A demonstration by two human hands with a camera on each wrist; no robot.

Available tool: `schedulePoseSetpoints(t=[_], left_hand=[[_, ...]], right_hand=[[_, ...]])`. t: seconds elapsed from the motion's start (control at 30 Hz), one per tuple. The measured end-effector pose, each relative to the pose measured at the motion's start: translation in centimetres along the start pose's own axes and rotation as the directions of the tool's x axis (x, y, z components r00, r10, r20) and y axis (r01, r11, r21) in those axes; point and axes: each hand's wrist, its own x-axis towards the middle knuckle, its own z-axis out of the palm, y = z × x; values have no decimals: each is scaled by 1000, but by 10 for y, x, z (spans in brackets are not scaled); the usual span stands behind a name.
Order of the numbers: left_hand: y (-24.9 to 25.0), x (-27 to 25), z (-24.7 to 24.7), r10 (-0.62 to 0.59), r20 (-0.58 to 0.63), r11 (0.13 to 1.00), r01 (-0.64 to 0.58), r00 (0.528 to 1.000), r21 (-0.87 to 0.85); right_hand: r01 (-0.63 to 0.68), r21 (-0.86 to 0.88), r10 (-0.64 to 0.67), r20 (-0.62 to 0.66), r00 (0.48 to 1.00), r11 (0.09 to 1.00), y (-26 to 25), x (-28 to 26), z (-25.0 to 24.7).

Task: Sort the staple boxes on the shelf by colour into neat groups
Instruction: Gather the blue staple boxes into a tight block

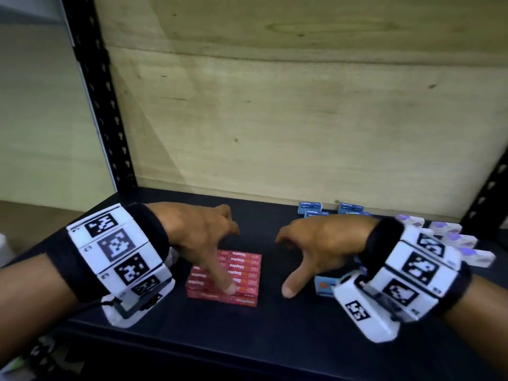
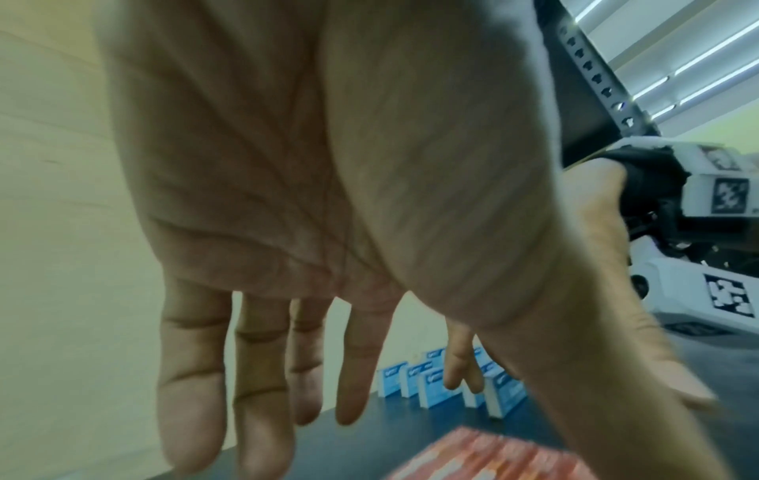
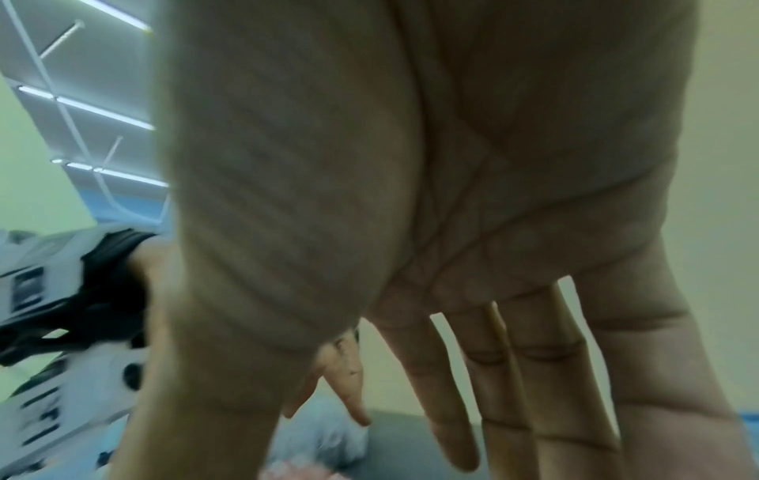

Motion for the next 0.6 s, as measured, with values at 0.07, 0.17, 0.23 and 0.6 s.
schedulePoseSetpoints(t=[0.07, 0.17, 0.23, 0.6], left_hand=[[17, 2, -4, 56, -103, 998, -56, 993, 10], [50, 12, -9, 176, -202, 983, -163, 963, 80], [70, 19, -9, 234, -209, 972, -220, 949, 89], [148, 48, 0, 257, -155, 961, -236, 954, 142]], right_hand=[[-59, 53, 62, -54, 997, 997, 26, -15, -3], [-154, 97, 166, -131, 977, 983, 69, -35, -1], [-209, 102, 224, -162, 961, 973, 94, -42, 6], [-218, 162, 244, -163, 956, 962, 139, -64, 51]])
